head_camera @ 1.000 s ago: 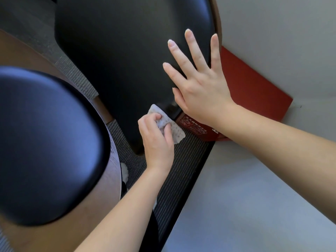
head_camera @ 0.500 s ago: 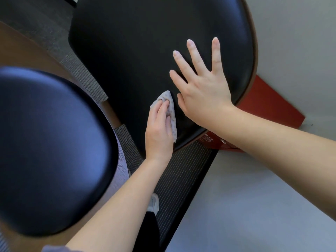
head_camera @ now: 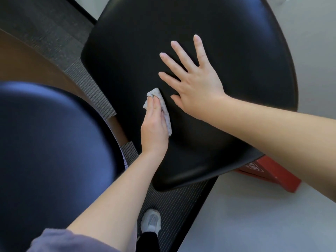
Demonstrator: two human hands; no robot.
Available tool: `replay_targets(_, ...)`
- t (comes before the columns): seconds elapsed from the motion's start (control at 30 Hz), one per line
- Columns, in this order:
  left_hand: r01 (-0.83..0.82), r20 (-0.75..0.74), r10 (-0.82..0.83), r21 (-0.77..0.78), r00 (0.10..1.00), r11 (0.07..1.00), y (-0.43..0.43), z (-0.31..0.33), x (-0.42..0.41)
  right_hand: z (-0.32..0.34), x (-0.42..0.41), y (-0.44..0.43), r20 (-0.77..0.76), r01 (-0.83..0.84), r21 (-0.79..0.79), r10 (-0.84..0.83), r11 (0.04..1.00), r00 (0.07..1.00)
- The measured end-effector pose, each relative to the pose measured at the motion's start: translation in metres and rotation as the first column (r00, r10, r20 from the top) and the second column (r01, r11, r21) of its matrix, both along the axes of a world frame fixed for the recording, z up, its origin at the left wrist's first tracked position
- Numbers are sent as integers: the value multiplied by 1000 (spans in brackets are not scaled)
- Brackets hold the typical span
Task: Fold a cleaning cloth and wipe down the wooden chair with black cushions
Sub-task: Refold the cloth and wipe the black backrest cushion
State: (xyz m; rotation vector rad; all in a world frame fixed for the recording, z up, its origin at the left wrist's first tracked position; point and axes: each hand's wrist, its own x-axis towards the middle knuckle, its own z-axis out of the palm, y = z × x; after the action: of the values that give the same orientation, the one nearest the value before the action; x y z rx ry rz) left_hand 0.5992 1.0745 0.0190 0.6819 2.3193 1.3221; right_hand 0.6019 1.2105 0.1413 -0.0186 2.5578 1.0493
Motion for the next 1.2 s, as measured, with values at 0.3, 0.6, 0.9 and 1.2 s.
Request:
replay_targets(0.3,-268,205,287,-115,936,957,39,8,-95,-11,-30,0,-24,-33,11,33,999,999)
replay_targets(0.6,-162,77,168,-79,983,984,50,14,-137,-13,-30,2,-26,-19,-38,18,999,1000)
replay_targets(0.9,-111,-12,110,-64,994,992,56,26,-188,-14,-28,2,-39,-25,-78,22,997,999)
replay_targets(1.2,-95,38,118,-378,992,921,42,14,-239,-13,-29,2,-41,-24,-82,21,996,999)
